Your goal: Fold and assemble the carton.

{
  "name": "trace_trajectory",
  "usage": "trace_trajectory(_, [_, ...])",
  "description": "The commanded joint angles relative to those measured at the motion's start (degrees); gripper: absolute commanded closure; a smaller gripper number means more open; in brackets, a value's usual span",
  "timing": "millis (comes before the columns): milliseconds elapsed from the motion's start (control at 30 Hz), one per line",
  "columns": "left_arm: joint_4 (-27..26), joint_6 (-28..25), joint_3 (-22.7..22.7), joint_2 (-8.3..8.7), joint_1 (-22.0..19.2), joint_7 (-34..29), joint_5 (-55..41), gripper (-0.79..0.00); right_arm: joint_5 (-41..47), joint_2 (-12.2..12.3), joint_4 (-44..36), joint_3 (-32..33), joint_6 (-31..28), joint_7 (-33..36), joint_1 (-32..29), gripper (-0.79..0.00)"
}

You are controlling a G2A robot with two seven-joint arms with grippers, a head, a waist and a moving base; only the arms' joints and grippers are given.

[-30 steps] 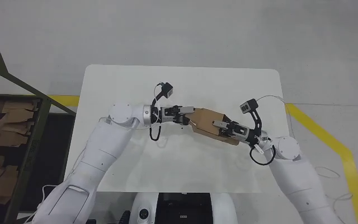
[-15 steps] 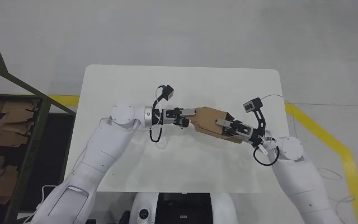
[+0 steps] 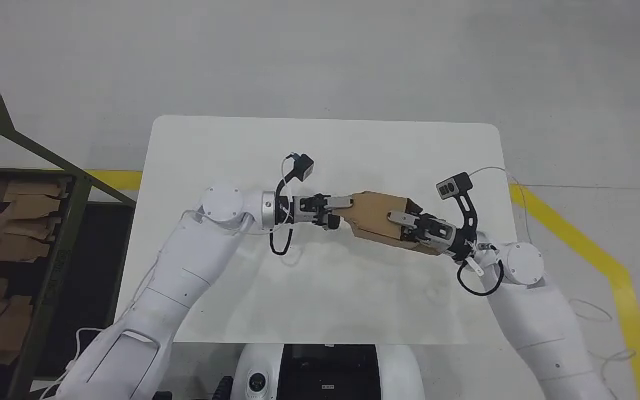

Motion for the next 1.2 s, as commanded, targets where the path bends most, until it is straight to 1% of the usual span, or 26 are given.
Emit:
trace_trajectory(0, [0.04, 0.07, 0.11, 0.01, -0.1, -0.01, -0.09, -0.785, 0.66, -0.03, 0.05, -0.02, 0.15, 0.22, 0.12, 0.0])
trace_trajectory(400, [0.34, -1.65, 0.78, -0.16, -0.59, 0.35, -2.0, -0.785, 2.89, -0.58, 0.25, -2.09, 1.55, 0.54, 0.95, 0.0])
trace_trajectory(733, [0.25, -1.97, 0.27, 0.17, 0.08, -0.16, -2.75, -0.785, 3.82, -0.65, 1.09, -1.39, 1.53, 0.28, 1.19, 0.0])
trace_trajectory(1167, [-0.29, -1.84, 2.42, -0.08, 0.15, -1.13, -3.12, -0.785, 9.07, -0.96, 1.7, -1.3, 2.78, 3.01, 1.22, 0.0])
